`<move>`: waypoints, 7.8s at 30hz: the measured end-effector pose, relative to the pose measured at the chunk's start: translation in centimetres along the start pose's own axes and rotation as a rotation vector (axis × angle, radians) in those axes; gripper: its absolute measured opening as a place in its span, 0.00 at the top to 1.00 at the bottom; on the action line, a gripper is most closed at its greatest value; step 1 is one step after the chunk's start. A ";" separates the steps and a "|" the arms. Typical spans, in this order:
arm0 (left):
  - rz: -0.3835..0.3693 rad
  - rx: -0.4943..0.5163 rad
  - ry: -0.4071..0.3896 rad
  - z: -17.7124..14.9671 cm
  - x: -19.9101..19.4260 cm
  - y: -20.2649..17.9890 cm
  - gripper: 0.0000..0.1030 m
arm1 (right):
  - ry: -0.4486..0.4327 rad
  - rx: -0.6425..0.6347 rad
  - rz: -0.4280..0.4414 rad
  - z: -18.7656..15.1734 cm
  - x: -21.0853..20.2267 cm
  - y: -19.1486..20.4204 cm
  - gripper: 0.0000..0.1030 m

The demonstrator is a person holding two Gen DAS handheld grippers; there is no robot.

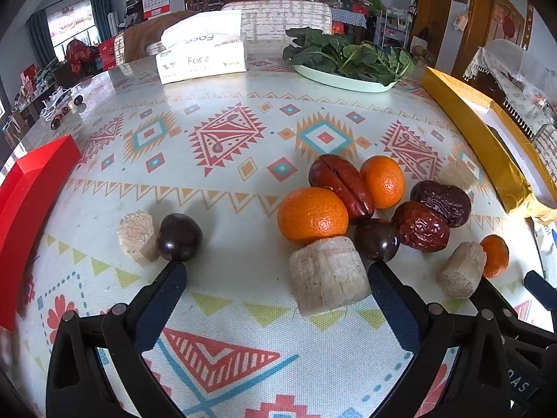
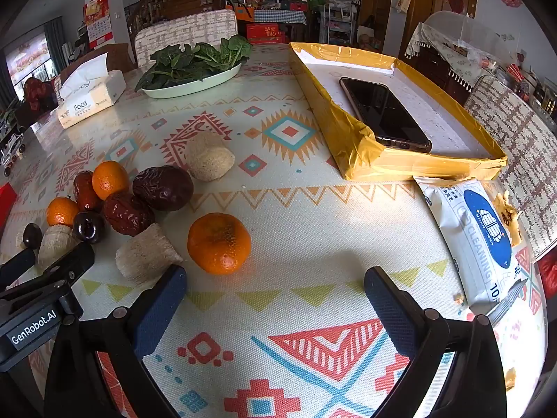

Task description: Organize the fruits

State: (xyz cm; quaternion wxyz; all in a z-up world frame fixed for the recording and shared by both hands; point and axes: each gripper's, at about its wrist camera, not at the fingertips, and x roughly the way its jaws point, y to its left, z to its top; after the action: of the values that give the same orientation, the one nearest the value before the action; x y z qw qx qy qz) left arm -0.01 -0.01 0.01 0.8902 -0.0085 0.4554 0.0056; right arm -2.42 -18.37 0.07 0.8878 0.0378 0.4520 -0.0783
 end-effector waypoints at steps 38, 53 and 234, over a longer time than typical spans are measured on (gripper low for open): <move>-0.001 0.000 0.001 0.0 0.0 0.0 0.00 | 0.002 0.000 0.000 0.0 0.0 0.0 0.00; -0.001 0.000 0.001 0.0 0.0 0.0 0.00 | 0.002 0.000 0.000 0.0 0.0 0.0 0.00; -0.323 -0.076 -0.179 -0.4 -11.7 15.3 0.16 | -0.108 -0.100 0.221 -0.4 -7.3 3.0 0.07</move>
State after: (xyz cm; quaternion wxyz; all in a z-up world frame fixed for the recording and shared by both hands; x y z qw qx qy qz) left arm -7.42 15.21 9.13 0.9156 -0.1144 0.3665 -0.1195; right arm -6.47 -14.56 5.70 0.9149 0.0388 0.3998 0.0405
